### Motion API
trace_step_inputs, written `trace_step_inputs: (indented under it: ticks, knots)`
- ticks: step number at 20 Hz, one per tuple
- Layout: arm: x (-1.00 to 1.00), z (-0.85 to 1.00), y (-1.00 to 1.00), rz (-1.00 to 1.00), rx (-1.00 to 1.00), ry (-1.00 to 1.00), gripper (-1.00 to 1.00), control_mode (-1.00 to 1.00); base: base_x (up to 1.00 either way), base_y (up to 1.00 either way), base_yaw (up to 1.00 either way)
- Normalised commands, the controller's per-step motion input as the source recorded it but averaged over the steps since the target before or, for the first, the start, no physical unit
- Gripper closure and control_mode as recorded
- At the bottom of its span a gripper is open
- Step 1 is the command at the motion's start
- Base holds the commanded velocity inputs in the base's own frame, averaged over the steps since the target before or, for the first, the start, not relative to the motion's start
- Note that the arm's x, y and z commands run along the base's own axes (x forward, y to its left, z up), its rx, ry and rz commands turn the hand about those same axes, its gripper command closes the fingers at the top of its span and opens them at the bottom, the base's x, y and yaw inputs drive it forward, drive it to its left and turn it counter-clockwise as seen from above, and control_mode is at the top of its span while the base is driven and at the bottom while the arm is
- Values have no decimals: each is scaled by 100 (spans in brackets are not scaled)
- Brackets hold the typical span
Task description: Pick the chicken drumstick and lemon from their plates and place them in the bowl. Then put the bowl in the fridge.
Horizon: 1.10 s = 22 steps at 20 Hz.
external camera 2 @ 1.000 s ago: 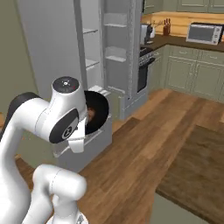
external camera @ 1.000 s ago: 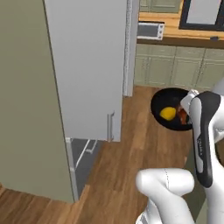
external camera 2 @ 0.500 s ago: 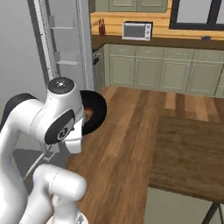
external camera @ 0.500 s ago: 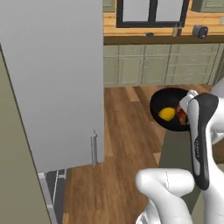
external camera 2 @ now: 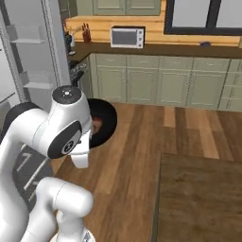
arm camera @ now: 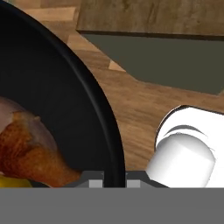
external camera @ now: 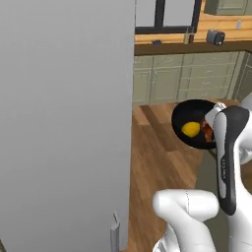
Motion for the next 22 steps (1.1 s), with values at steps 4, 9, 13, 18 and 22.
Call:
trace_step_inputs:
  ticks: [4,9,13,18,22]
  knots:
    - [0,0,0,0,0,0,100,100,100,0,1]
    - [0,0,0,0,0,0,100,100,44,-2,42]
    - [0,0,0,0,0,0,100,100,16,-6,76]
    - [0,0,0,0,0,0,100,100,26,-27,79]
    - [0,0,0,0,0,0,100,100,22,-37,80]
